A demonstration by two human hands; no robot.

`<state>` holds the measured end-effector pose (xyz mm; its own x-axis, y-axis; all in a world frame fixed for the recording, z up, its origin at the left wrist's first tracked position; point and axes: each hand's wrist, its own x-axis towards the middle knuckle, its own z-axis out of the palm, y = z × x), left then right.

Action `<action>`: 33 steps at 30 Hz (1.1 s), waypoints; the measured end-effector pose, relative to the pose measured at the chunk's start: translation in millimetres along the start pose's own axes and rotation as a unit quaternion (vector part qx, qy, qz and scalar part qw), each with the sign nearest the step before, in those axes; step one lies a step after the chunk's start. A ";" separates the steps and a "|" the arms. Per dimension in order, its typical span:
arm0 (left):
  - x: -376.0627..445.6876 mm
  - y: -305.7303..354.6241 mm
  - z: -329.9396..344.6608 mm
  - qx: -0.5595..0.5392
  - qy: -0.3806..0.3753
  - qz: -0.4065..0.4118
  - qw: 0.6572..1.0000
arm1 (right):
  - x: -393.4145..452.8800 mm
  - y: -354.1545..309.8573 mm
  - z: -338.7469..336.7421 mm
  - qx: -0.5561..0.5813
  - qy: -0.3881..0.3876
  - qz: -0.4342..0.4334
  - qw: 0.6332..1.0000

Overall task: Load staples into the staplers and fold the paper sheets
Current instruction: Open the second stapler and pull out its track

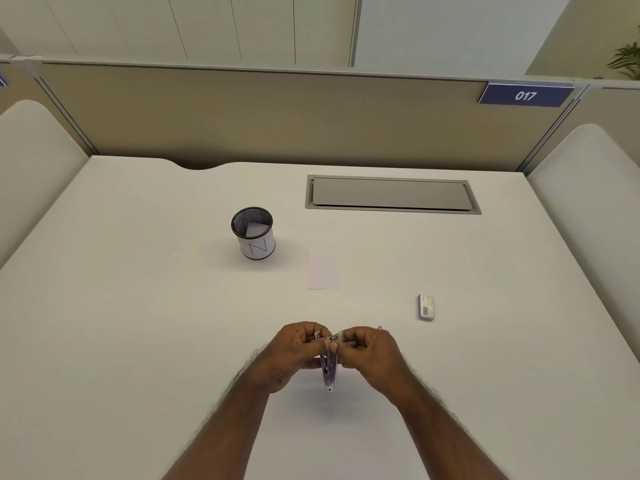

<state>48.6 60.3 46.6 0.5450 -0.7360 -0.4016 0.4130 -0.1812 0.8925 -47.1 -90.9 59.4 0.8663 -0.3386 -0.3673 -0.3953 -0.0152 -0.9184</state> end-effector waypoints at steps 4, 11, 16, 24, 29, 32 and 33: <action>1.7 0.5 -1.0 -0.009 0.009 0.005 1.000 | 0.6 1.1 0.4 -0.013 0.020 -0.018 1.000; 9.9 0.0 -5.7 -0.137 0.065 0.017 0.988 | -1.5 -4.5 -1.6 0.019 0.082 -0.050 0.995; 19.1 -0.4 3.4 -0.277 0.136 0.015 0.951 | -12.0 -9.2 7.2 0.006 0.172 -0.130 0.976; 16.9 -3.2 3.0 -0.322 0.091 -0.043 0.942 | -35.8 7.0 19.1 -0.070 0.156 -0.256 0.952; 20.8 -5.6 -0.4 -0.390 0.116 -0.025 0.913 | -50.4 26.5 23.6 -0.253 0.124 -0.298 0.912; 22.8 -6.0 -0.3 -0.412 0.116 -0.021 0.904 | -54.4 37.1 25.4 -0.288 0.098 -0.299 0.904; 23.4 -5.6 -0.2 -0.415 0.113 -0.020 0.903 | -55.0 39.1 25.5 -0.297 0.087 -0.298 0.903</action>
<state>59.2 44.2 32.1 0.6139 -0.5704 -0.5457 0.7887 0.4155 0.4530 -102.4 -48.9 39.9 0.9384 -0.2463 0.2423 -0.0140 -0.7279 -0.6855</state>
